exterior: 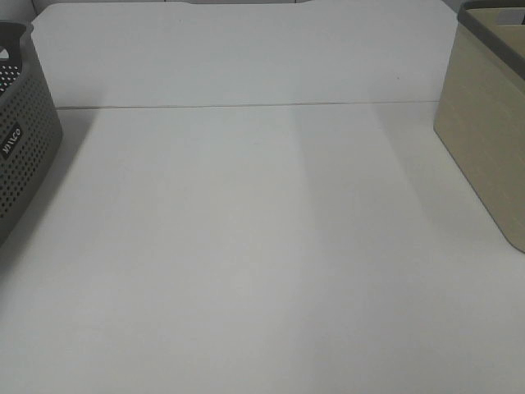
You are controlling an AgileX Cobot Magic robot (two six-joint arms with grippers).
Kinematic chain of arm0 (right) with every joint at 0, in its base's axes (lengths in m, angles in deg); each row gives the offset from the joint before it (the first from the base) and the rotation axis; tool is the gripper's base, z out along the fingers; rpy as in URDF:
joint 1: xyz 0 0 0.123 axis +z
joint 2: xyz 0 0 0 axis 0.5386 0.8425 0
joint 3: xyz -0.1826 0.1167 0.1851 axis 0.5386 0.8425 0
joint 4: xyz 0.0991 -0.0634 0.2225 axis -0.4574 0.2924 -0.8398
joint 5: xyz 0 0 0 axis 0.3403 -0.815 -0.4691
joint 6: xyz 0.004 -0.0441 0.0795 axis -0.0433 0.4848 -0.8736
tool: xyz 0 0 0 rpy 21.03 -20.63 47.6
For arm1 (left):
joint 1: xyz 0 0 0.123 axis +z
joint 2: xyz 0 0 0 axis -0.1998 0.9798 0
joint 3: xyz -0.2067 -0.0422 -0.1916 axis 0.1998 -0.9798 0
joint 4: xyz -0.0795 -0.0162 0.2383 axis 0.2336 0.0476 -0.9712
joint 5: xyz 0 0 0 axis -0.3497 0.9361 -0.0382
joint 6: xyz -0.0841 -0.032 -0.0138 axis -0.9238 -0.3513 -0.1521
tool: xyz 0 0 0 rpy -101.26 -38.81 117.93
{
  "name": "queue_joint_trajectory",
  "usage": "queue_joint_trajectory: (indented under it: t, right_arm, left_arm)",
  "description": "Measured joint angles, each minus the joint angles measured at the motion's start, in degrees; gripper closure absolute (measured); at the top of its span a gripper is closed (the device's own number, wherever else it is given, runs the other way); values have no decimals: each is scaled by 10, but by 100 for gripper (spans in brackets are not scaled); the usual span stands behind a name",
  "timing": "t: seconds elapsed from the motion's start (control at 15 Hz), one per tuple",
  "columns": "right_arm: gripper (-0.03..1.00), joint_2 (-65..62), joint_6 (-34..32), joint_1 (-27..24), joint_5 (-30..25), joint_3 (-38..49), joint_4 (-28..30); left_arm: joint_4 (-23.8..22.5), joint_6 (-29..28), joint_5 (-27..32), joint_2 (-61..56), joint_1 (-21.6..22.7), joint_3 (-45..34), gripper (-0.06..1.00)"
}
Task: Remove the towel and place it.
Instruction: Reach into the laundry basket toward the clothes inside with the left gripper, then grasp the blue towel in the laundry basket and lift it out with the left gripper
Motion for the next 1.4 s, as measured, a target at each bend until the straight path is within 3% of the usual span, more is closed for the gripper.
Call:
queue_joint_trajectory:
  t: [0.27, 0.67, 1.4]
  right_arm:
    - [28, 0, 0, 0, 0, 0, 0]
    - [28, 0, 0, 0, 0, 0, 0]
    - [28, 0, 0, 0, 0, 0, 0]
  left_arm:
    - [0, 0, 3, 12, -17, 3, 22]
    - [0, 0, 49, 11, -19, 38, 60]
    - [-14, -57, 52, 17, -19, 52, 62]
